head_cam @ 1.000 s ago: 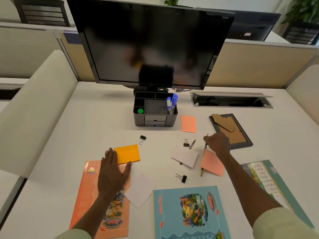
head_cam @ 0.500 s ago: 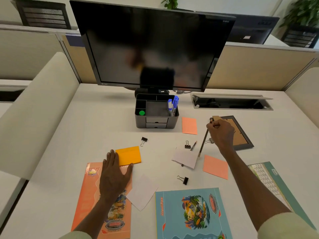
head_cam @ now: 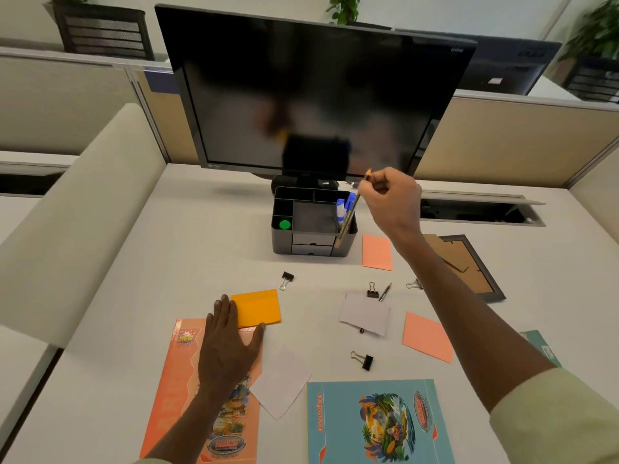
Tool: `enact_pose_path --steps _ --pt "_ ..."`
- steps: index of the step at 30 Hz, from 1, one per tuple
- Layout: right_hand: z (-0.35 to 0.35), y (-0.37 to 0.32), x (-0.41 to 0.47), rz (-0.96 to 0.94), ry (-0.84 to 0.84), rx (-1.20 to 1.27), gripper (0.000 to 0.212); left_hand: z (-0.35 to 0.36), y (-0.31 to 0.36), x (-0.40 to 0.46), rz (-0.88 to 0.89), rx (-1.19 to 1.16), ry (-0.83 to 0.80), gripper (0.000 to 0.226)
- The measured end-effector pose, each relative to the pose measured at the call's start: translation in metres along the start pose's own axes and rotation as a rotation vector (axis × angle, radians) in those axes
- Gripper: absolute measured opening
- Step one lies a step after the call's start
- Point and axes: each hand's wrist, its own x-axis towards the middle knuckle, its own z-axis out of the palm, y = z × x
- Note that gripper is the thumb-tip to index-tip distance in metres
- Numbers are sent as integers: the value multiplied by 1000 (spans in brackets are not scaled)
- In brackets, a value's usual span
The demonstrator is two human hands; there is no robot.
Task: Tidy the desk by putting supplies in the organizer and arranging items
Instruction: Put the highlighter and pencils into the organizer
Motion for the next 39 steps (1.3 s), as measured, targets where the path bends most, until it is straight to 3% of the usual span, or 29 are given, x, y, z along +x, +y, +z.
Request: enact_pose_path --steps 14,21,32,39 --pt "95 -28 37 -79 -139 117 12 1 0 -1 -1 -4 10 92" --pt "130 -7 31 5 -190 49 12 0 0 -1 -1 -5 13 90" --pt "138 4 41 156 -262 -22 15 1 0 -1 -8 -4 7 90" --pt "116 18 16 142 -169 -14 20 0 0 -1 -13 -12 3 91"
